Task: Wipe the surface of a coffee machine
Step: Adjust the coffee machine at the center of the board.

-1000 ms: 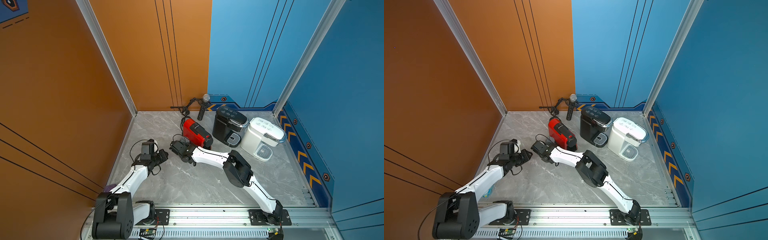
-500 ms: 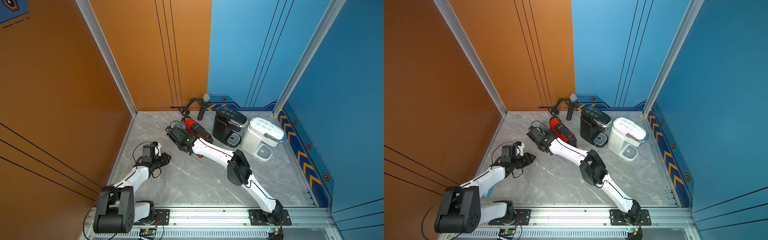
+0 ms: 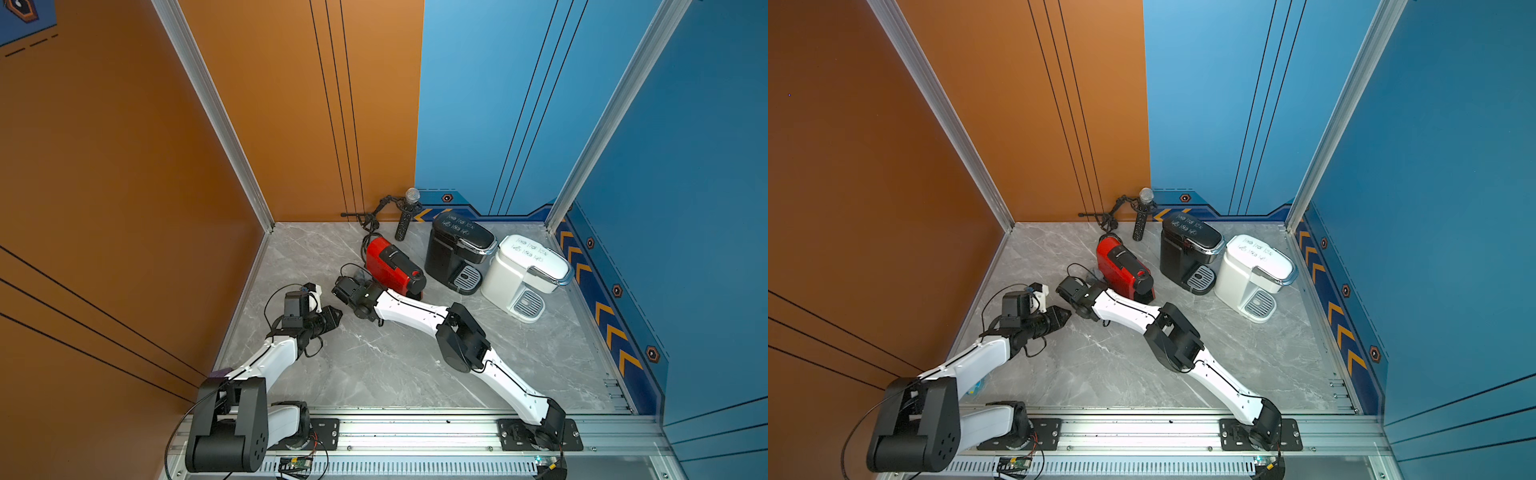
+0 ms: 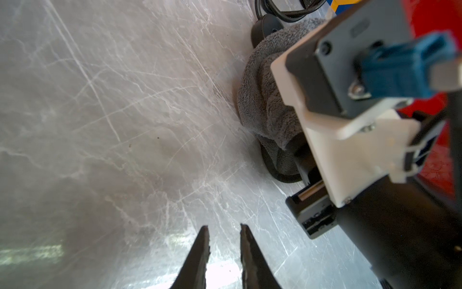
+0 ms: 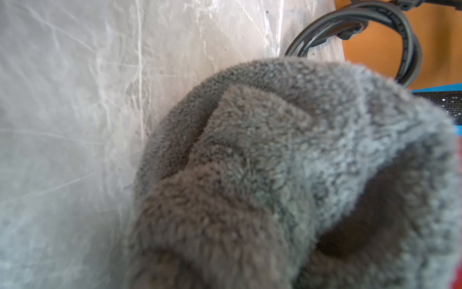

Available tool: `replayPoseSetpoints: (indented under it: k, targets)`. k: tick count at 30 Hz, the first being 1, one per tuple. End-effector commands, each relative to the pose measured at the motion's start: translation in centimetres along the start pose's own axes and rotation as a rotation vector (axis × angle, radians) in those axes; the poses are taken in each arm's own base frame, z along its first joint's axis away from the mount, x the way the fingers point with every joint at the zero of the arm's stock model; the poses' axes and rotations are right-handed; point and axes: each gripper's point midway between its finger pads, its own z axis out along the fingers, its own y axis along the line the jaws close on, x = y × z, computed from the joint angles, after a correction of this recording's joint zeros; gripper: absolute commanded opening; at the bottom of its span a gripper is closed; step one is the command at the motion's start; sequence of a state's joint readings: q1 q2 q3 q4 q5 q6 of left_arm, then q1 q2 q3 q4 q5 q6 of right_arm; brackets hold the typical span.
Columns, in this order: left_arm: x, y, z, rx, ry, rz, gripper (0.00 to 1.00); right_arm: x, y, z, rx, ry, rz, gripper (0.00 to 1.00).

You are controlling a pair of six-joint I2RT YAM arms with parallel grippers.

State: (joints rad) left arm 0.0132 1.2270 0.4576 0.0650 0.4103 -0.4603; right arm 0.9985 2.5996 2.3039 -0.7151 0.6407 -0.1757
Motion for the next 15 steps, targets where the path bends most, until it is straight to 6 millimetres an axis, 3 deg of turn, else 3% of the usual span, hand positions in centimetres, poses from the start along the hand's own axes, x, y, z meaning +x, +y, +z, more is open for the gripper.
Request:
replayPoseSetpoints:
  k: [1, 4, 8, 15]
  targets:
    - [0.2, -0.4, -0.1, 0.025, -0.004, 0.012, 0.24, -1.8, -11.1, -3.9, 0.167, -0.042, 0.179, 0.0]
    - [0.2, -0.4, 0.0, 0.024, -0.003, 0.014, 0.24, -3.3, -13.6, -5.8, 0.186, -0.096, 0.219, 0.0]
    - [0.2, -0.4, -0.1, 0.022, -0.006, 0.014, 0.24, -3.8, -15.8, -6.8, 0.221, -0.115, 0.245, 0.0]
    - [0.1, -0.4, -0.2, 0.023, -0.01, 0.017, 0.24, -1.3, -15.5, -7.3, 0.212, -0.063, 0.253, 0.0]
